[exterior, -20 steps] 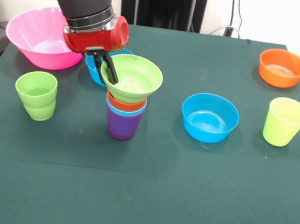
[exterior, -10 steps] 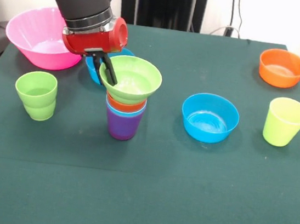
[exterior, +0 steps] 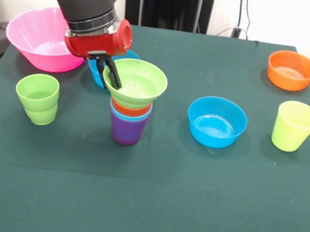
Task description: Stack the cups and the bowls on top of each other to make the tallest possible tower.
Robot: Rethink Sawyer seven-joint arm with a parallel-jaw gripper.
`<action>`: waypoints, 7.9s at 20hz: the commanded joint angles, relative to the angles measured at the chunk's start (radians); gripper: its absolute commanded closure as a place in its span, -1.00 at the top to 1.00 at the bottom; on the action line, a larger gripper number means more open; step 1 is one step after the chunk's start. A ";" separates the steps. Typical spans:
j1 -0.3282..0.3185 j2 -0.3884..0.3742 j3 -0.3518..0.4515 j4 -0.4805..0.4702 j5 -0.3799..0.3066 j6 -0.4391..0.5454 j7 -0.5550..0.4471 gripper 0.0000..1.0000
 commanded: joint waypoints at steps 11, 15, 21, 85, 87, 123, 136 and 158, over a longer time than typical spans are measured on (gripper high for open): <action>0.075 0.056 -0.058 -0.008 -0.119 -0.008 -0.103 1.00; 0.073 0.058 -0.052 -0.013 -0.122 -0.012 -0.104 1.00; 0.075 0.039 -0.043 -0.020 -0.122 0.008 -0.095 1.00; 0.120 -0.078 -0.091 -0.105 -0.150 0.191 -0.172 1.00; 0.118 -0.077 -0.089 -0.106 -0.154 0.193 -0.176 1.00; 0.065 0.008 -0.021 -0.441 -0.179 0.565 -0.418 1.00; 0.031 0.055 -0.035 -0.381 -0.252 0.414 -0.490 1.00; -0.010 0.050 -0.048 -0.185 -0.316 0.185 -0.386 1.00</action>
